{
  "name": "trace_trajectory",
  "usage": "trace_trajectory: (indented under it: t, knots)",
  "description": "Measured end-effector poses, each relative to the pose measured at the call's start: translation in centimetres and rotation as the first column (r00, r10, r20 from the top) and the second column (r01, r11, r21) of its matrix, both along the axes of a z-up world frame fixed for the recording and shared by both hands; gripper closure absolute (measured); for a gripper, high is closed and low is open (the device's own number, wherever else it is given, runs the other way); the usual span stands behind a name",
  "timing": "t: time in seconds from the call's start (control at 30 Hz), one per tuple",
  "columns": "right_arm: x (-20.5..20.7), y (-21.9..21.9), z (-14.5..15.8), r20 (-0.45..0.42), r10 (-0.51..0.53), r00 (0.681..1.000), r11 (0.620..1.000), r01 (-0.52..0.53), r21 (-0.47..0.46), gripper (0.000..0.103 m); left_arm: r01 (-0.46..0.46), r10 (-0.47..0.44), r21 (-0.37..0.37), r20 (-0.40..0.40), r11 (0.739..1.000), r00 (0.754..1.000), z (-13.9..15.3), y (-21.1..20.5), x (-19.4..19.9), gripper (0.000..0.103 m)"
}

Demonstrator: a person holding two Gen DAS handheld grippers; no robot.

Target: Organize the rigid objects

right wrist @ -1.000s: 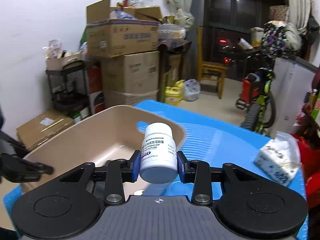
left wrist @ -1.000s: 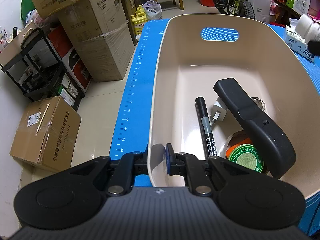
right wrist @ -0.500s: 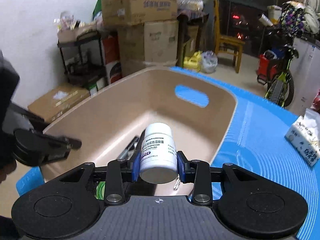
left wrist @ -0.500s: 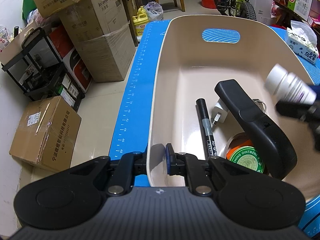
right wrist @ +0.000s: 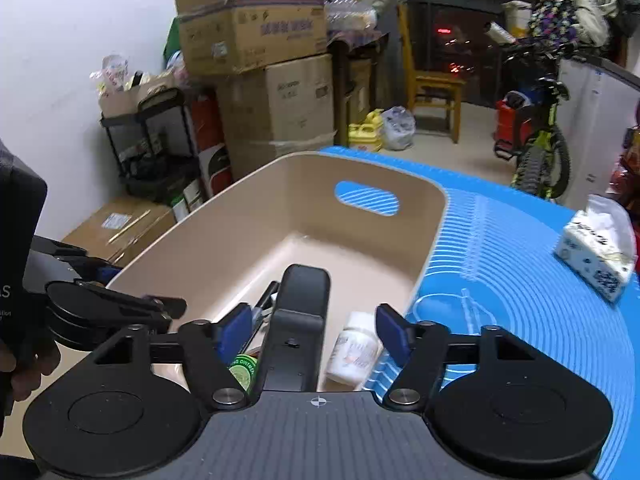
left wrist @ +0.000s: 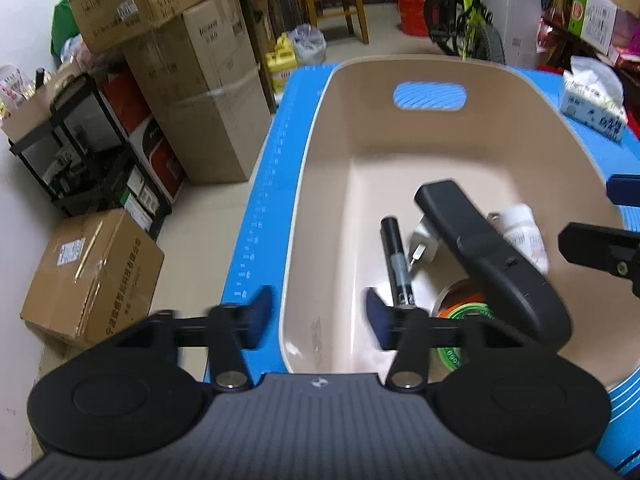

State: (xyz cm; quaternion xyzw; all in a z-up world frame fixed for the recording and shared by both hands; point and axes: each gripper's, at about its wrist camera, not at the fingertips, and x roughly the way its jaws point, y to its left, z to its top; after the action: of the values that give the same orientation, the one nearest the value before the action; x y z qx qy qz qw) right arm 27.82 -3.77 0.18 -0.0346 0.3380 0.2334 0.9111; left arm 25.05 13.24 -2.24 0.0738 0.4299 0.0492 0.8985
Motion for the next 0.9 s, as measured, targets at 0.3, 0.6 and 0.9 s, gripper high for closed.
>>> trace_trajectory:
  t: [0.3, 0.6, 0.9]
  knots:
    - [-3.1, -2.7, 2.5, 0.017, -0.062, 0.998, 0.997, 0.062, 0.035, 0.011, -0.003, 0.004, -0.012, 0.084, 1.0, 0.996, 3.2, -0.9, -2.5, 0.025]
    - [-7.8, -4.4, 5.1, 0.044, -0.1, 0.994, 0.994, 0.098, 0.053, 0.006, 0.004, 0.0, -0.036, 0.113, 0.999, 0.994, 6.0, -1.7, -6.8, 0.016]
    - [-13.5, -6.3, 6.9, 0.059, -0.135, 0.989, 0.989, 0.132, 0.062, 0.005, 0.01, -0.004, -0.053, 0.128, 0.999, 0.992, 7.5, -3.4, -11.4, 0.016]
